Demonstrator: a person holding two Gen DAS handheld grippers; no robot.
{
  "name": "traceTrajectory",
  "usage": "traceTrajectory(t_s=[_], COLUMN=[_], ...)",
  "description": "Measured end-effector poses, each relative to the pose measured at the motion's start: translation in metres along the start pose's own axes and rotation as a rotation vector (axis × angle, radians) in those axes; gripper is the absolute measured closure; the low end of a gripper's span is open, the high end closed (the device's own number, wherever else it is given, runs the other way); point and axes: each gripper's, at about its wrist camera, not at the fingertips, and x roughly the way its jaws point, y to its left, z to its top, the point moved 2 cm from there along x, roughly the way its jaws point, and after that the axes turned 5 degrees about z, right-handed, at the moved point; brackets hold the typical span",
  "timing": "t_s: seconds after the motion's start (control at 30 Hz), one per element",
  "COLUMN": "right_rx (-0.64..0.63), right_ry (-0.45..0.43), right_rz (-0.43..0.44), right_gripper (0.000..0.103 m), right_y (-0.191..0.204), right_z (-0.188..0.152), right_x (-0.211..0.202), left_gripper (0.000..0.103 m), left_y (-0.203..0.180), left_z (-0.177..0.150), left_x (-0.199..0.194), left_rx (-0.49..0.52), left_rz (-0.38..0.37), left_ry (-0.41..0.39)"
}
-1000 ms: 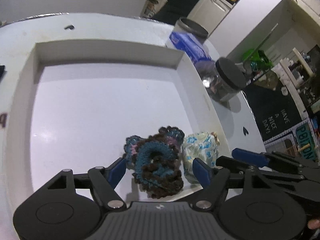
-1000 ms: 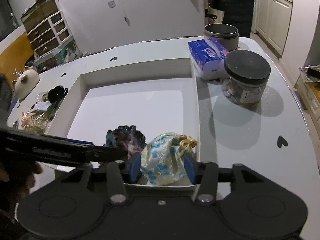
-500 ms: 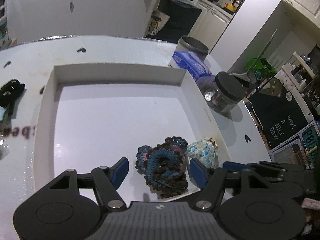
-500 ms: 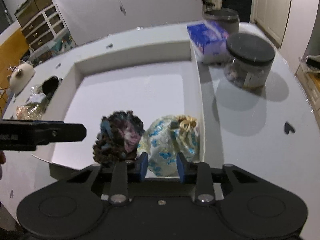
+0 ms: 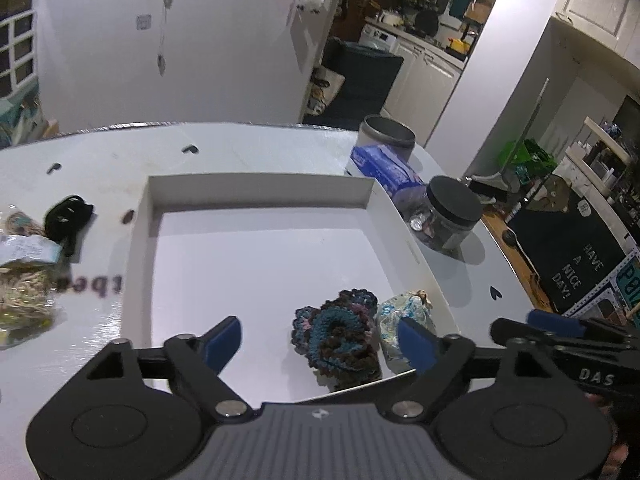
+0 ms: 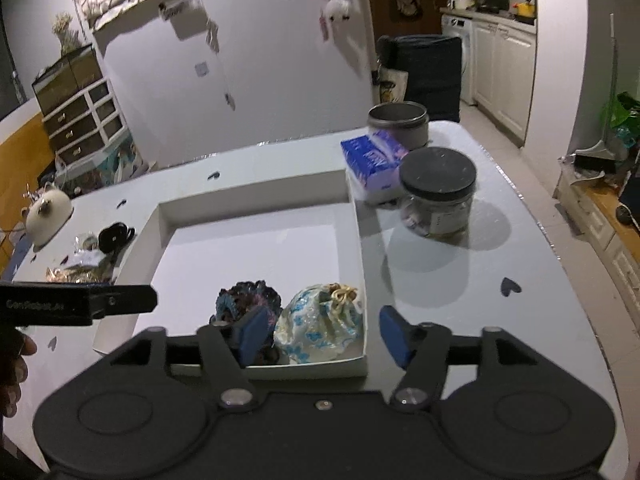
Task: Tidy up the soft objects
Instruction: 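Carry both items into the white box and open both tools, then lift both tools out of the box and move back over the table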
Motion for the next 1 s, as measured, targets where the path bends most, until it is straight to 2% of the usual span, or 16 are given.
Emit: traceTrajectory(t_s=[0.13, 0.2, 0.27, 0.37, 0.53, 0.8, 1.0], right_rx=[-0.002, -0.009, -0.016, -0.026, -0.041, -0.052, -0.048], right_ry=[-0.039, -0.062, -0.084, -0.119, -0.149, -0.152, -0.15], right_rz=[-0.031, -0.048, -0.047, -0.05, -0.06, -0.068, -0.073], right_gripper=[0.023, 0.017, 0.007, 0.0, 0.0, 0.0, 0.0], right_y=[0.002, 0.004, 0.007, 0.011, 0.021, 0.042, 0.067], right_z=[-0.003, -0.005, -0.007, -0.009, -0.01, -0.015, -0.014], right_x=[-0.015, -0.021, -0.026, -0.033, -0.04, -0.042, -0.037], left_gripper=[0.001, 0.0, 0.0, 0.0, 0.0, 0.0, 0.0], left_y=[0.004, 0.007, 0.009, 0.014, 0.02, 0.042, 0.072], left_z=[-0.006, -0.009, -0.013, -0.018, -0.024, -0.029, -0.028], left_x=[-0.016, -0.023, -0.029, -0.038, -0.05, -0.066, -0.077], left_rx=[0.003, -0.004, -0.009, -0.02, -0.019, -0.041, -0.058], left_rz=[0.038, 0.053, 0.066, 0.084, 0.126, 0.139, 0.142], left_ry=[-0.041, -0.06, -0.074, -0.093, -0.114, -0.151, -0.168])
